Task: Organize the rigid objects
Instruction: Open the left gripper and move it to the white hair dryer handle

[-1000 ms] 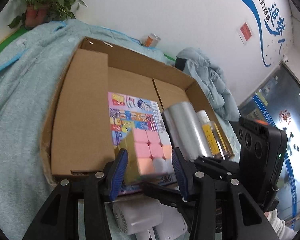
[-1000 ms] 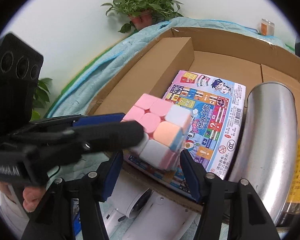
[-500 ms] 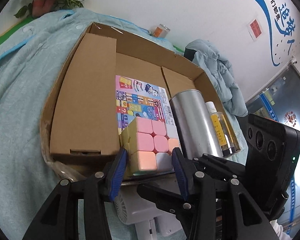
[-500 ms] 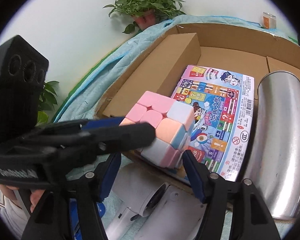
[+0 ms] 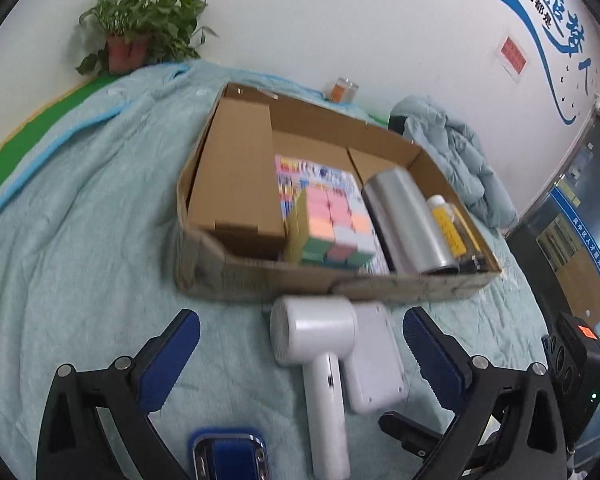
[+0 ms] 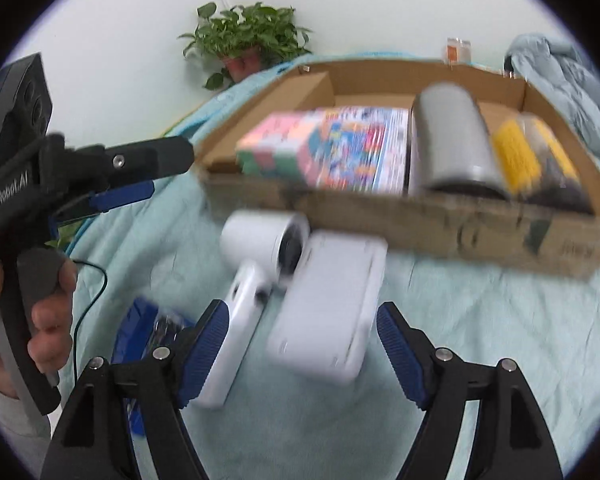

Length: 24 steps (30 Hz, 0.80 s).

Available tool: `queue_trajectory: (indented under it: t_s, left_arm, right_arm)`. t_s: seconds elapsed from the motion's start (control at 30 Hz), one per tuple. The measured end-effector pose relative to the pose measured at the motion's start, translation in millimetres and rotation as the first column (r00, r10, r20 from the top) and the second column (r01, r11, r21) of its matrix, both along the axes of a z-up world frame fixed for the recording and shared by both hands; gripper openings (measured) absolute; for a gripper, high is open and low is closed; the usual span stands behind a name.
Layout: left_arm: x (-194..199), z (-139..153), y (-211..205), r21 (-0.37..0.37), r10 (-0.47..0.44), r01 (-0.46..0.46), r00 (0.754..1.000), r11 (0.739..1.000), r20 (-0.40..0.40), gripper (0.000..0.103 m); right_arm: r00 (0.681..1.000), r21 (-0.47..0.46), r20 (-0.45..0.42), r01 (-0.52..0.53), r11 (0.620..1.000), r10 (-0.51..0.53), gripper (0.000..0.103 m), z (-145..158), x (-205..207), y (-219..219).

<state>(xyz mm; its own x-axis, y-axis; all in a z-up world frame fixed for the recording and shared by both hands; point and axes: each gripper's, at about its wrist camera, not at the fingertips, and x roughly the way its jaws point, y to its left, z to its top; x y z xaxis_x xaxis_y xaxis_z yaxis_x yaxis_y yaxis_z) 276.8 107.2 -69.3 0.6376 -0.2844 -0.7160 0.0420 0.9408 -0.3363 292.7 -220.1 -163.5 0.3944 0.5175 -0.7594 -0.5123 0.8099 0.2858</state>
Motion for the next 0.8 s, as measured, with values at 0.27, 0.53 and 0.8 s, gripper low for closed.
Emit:
queue_trajectory:
  t_s: [0.27,0.53,0.8]
  left_arm:
    - [-8,-45,-23,-0.084,-0.107,0.091,0.973,0.992,-0.204,0.096]
    - [11,-61,-51,-0.007,-0.155,0.161,0.94,0.987,-0.304,0.061]
    - [9,-61,-70,0.069,-0.167,0.202,0.925,0.977,-0.341,0.038]
  right_arm:
    - [0.999,-0.002,-0.024,-0.033,0.999,0.033,0.06,-10,-31,8]
    - [0.99,0.031,-0.138,0.046,0.998,-0.042,0.031,-31,-44,-22]
    - [0.987,0.062,-0.157,0.046,0.997,-0.035,0.02,-34,-58,-38]
